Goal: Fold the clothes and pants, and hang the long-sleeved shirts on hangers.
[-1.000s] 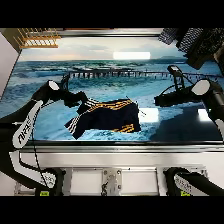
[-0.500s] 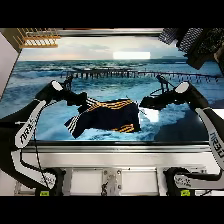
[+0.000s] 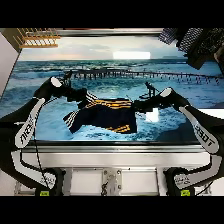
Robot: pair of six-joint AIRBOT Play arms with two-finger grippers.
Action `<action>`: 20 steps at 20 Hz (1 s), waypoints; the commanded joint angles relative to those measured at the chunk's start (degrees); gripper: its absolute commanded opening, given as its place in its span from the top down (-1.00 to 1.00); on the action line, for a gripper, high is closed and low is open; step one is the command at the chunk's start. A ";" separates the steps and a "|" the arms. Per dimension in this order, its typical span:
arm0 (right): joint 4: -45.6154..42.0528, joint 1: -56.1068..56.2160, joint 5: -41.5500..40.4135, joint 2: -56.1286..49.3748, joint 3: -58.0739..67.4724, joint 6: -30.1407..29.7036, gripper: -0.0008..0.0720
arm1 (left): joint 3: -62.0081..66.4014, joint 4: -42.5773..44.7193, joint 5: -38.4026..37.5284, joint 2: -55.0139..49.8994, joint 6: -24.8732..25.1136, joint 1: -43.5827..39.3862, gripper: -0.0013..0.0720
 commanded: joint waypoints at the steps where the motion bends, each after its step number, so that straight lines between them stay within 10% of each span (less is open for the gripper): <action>1: 2.67 0.66 -0.98 -0.79 0.02 -3.10 0.62 | 0.24 -0.02 0.02 0.04 -0.04 -0.04 0.95; 2: 4.02 0.66 -0.98 -0.57 0.02 -4.81 0.94 | 0.24 -0.04 -0.02 0.11 -0.04 -0.04 0.95; 13: -2.03 -1.11 5.31 34.32 18.86 -5.66 0.94 | 24.39 0.48 -2.27 33.42 1.60 4.33 0.95; 20: -6.10 -1.11 14.95 49.37 18.25 4.17 0.94 | 18.34 0.50 -2.38 52.54 1.60 -0.70 0.95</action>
